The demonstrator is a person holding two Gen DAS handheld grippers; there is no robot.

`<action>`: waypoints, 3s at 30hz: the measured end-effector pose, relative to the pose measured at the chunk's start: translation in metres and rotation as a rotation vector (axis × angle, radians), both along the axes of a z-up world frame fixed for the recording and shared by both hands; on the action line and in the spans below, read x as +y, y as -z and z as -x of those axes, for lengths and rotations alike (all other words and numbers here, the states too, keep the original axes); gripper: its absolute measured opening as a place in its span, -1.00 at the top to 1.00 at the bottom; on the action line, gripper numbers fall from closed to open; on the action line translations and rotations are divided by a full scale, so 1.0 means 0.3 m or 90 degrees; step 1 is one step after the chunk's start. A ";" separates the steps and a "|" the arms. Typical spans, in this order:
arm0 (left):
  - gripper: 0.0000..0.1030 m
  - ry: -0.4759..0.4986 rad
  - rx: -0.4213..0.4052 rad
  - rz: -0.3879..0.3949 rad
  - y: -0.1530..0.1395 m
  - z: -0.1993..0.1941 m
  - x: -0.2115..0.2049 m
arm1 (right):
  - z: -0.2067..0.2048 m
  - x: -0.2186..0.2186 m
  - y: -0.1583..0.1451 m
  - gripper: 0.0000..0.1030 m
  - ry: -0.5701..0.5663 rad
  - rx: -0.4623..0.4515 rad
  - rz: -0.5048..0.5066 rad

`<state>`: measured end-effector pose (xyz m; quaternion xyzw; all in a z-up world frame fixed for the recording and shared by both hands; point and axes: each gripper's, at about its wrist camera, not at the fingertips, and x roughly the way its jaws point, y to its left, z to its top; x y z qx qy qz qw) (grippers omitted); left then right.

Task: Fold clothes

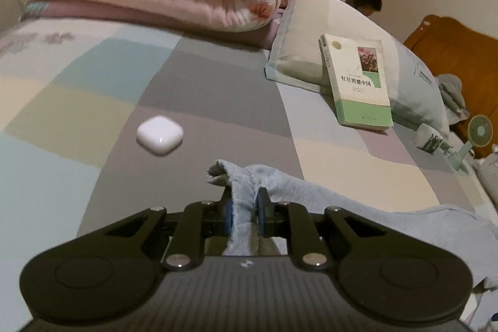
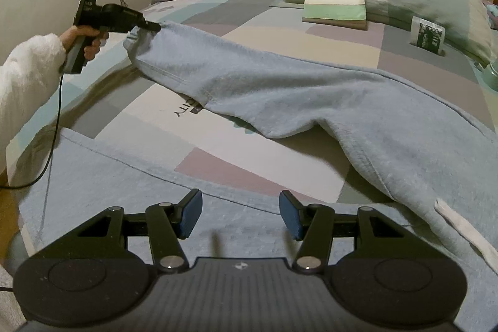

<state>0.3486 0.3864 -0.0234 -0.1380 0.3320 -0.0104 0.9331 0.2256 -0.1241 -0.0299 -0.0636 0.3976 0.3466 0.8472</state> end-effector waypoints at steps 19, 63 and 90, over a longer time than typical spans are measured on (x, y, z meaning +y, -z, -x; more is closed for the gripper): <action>0.28 -0.136 0.033 -0.089 0.007 -0.045 0.030 | -0.011 -0.028 0.040 -0.22 0.003 0.026 -0.005; -0.20 -0.104 0.025 0.302 0.233 0.180 -0.109 | 0.009 0.050 -0.012 -0.25 -0.063 -0.022 0.026; 0.70 -0.177 0.037 0.175 0.217 0.210 -0.120 | -0.747 0.641 -0.071 -0.25 -0.183 0.007 0.047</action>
